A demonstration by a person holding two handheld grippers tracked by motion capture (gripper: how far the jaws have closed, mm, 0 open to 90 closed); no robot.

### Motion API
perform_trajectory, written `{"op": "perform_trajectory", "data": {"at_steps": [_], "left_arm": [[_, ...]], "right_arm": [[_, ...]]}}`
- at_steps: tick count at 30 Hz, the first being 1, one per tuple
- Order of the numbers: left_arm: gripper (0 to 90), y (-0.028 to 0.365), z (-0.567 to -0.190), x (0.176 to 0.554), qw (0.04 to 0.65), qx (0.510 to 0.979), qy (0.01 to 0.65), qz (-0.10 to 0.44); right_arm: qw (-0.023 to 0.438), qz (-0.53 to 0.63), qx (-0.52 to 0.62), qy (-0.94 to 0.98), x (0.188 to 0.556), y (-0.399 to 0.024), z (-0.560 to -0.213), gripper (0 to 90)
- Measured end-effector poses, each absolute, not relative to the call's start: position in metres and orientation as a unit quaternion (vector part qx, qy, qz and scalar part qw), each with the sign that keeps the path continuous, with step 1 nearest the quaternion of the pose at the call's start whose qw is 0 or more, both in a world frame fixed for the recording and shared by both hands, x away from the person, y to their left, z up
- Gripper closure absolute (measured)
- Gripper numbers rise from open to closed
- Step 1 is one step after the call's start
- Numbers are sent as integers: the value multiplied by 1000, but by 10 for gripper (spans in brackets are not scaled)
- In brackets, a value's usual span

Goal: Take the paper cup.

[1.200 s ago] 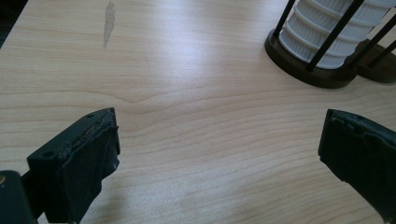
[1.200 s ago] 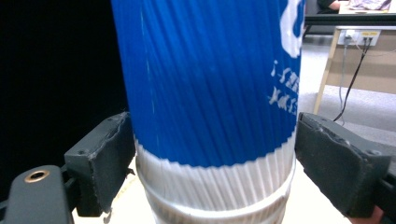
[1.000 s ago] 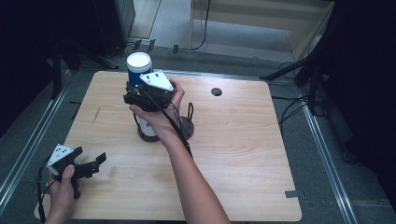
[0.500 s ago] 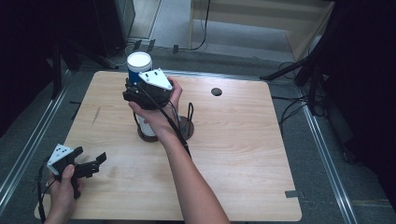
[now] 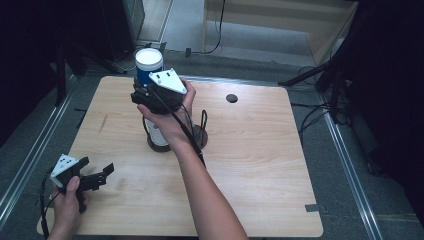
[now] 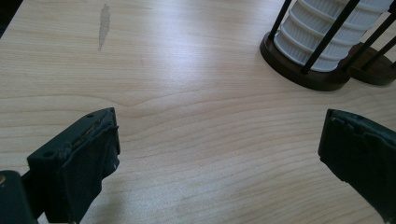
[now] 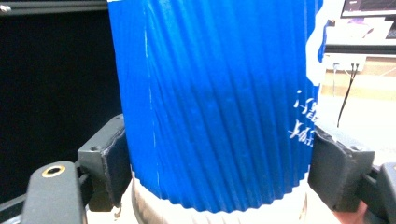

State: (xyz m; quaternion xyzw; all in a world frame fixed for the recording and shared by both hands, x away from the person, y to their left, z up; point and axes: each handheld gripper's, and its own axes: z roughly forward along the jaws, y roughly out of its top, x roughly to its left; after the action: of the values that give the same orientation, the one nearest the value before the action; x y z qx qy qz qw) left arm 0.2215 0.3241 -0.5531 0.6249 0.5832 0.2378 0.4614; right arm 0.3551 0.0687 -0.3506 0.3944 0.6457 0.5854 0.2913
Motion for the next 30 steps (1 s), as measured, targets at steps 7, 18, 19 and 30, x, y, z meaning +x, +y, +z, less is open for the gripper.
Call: {"op": "perform_trajectory", "data": {"at_steps": [7,18,19,30], "left_arm": [[0,324,-553,221,462,625,582,238],[0,324,-553,221,462,625,581,239],[0,324,-553,221,462,626,581,239],[0,324,-553,220,469,618,581,246]], "right_arm": [[302,600,388,631,353,68,-343,205],[321,611,377,617,349,68,-330,215],[324,611,379,615,349,68,-328,216],[326,628,373,600,344,64,-310,222]]}}
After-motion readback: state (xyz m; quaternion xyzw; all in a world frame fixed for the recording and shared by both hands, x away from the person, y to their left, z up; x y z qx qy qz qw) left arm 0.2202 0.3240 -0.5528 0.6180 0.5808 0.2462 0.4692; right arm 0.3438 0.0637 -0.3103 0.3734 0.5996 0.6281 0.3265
